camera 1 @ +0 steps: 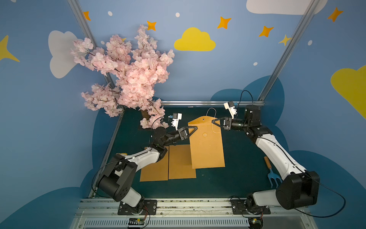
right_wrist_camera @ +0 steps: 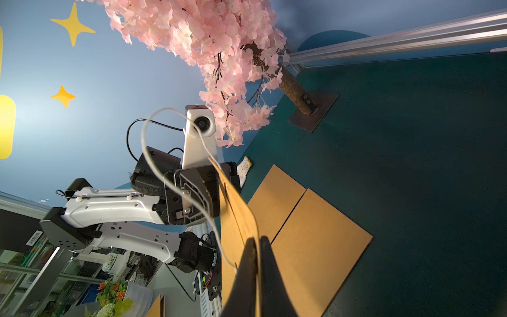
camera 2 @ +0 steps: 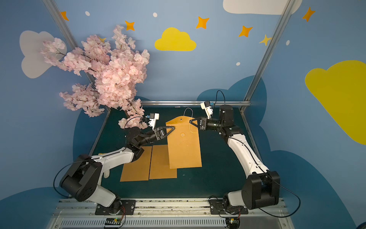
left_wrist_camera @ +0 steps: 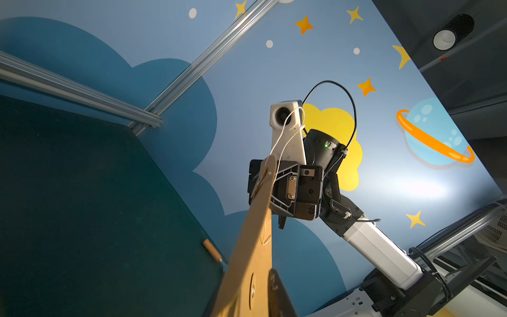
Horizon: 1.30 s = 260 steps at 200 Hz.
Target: Open the file bag
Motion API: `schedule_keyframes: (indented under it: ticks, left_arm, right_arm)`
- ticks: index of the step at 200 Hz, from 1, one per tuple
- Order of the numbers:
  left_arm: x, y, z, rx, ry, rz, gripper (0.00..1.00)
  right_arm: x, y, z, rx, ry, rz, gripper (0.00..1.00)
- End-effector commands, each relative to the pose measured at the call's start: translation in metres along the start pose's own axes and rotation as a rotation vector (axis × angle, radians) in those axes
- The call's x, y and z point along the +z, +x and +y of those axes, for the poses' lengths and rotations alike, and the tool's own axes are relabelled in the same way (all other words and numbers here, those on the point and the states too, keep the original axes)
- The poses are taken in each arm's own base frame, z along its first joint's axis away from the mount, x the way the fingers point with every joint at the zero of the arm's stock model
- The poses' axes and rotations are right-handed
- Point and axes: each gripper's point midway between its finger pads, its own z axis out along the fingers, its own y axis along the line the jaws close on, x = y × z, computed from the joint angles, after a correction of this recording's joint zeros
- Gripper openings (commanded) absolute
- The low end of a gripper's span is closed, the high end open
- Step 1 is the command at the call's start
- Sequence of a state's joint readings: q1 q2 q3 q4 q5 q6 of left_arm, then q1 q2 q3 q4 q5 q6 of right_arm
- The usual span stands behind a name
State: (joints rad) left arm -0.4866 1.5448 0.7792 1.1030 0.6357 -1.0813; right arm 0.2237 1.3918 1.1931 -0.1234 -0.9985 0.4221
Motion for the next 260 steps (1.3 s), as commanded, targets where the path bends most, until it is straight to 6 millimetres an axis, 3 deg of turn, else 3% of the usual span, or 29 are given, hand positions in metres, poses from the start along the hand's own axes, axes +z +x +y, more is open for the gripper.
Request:
schedule_keyframes:
  ticks: [1,35,112,153,178,208,260]
  left_arm:
    - [0.005,-0.028,-0.023,0.044,0.092,-0.072,0.22]
    - [0.011,-0.036,-0.019,0.014,0.135,-0.098,0.22]
    - [0.017,-0.029,-0.005,-0.037,0.146,-0.07,0.19]
    - [0.018,-0.027,-0.006,-0.034,0.142,-0.058,0.04]
    - [0.017,-0.029,-0.009,-0.029,0.145,-0.059,0.02]
    - [0.016,-0.032,-0.013,-0.018,0.145,-0.072,0.02]
    - [0.013,-0.035,-0.019,0.007,0.142,-0.09,0.03]
  right_arm:
    - [-0.004,-0.004,0.008,-0.035,-0.011,-0.012,0.04]
    - [-0.002,-0.001,0.002,-0.023,-0.007,-0.001,0.03]
    - [-0.001,-0.008,0.005,-0.038,-0.008,-0.008,0.03]
    - [0.001,-0.011,0.006,-0.039,-0.016,-0.009,0.03]
    - [0.001,-0.011,0.004,-0.034,-0.009,-0.01,0.14]
    - [-0.002,-0.01,0.004,-0.031,0.004,-0.012,0.4]
    - [-0.02,-0.012,-0.003,-0.02,0.066,-0.069,0.56]
